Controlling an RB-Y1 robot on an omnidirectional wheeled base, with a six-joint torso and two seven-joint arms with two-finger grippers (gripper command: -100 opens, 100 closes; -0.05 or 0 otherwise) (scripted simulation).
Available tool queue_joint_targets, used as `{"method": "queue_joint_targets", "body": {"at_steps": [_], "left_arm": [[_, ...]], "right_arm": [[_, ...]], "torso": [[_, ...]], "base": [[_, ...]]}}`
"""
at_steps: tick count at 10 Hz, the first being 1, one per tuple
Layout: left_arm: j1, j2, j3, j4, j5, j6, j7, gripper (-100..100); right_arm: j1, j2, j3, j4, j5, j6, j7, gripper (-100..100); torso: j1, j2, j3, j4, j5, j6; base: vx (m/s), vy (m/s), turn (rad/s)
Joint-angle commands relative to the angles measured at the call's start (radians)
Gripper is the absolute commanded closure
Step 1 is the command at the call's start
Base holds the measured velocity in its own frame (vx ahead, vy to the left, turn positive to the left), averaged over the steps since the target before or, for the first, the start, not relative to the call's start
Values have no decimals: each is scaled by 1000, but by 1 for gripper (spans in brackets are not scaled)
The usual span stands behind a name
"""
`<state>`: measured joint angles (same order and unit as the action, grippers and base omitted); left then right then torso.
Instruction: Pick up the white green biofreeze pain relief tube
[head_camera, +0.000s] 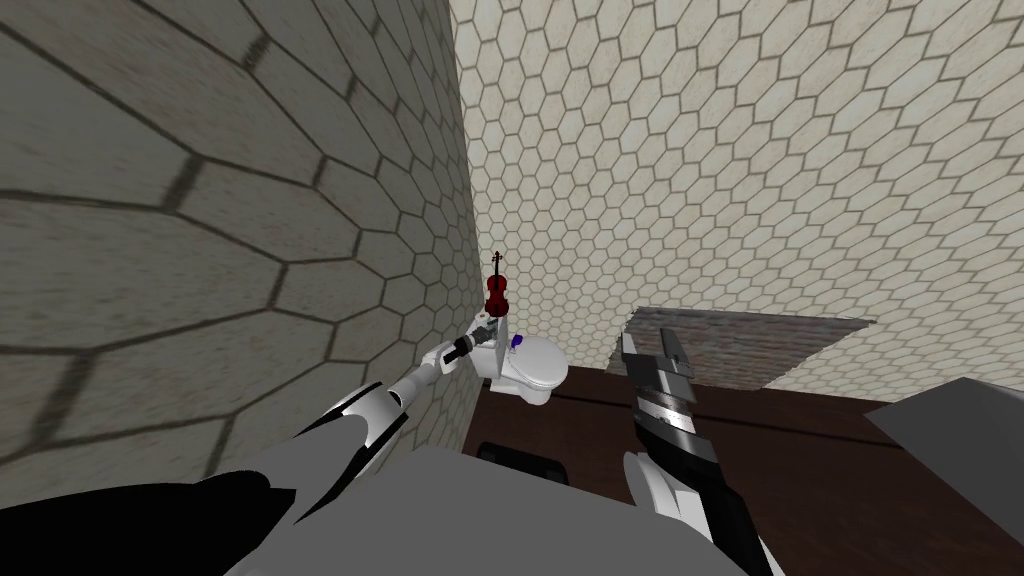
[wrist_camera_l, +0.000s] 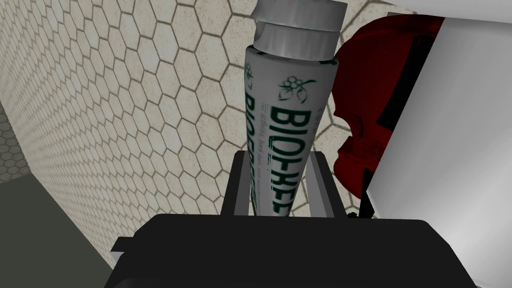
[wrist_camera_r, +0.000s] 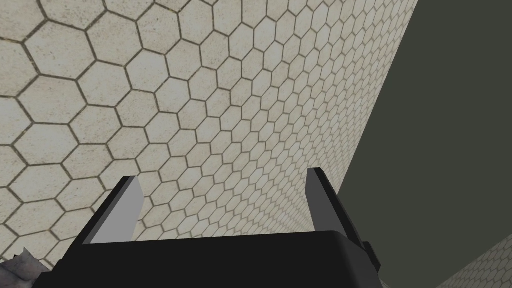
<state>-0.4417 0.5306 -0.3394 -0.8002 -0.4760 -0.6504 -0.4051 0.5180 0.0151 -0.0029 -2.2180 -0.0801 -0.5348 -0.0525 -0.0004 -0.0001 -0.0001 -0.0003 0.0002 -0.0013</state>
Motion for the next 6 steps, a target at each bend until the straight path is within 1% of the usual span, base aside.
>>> {"method": "queue_joint_targets", "body": {"at_steps": [1, 3, 4, 5, 6], "left_arm": [[0, 0, 0, 0, 0, 0, 0, 100], [0, -1, 0, 0, 0, -1, 0, 100], [0, -1, 0, 0, 0, -1, 0, 0], [50, 12, 17, -50, -12, 11, 5, 100], [77, 12, 17, -78, -12, 11, 5, 100]], "right_arm": [[0, 0, 0, 0, 0, 0, 0, 0], [0, 0, 0, 0, 0, 0, 0, 0], [0, 0, 0, 0, 0, 0, 0, 0], [0, 0, 0, 0, 0, 0, 0, 0], [0, 0, 0, 0, 0, 0, 0, 0]], "torso": [[0, 0, 0, 0, 0, 0], [1, -1, 0, 0, 0, -1], [1, -1, 0, 0, 0, -1], [1, 0, 0, 0, 0, -1], [1, -4, -2, 0, 0, -2]], "base": [[-1, -1, -12], [0, 0, 0], [0, 0, 0], [80, -10, 22], [121, -2, 33]]}}
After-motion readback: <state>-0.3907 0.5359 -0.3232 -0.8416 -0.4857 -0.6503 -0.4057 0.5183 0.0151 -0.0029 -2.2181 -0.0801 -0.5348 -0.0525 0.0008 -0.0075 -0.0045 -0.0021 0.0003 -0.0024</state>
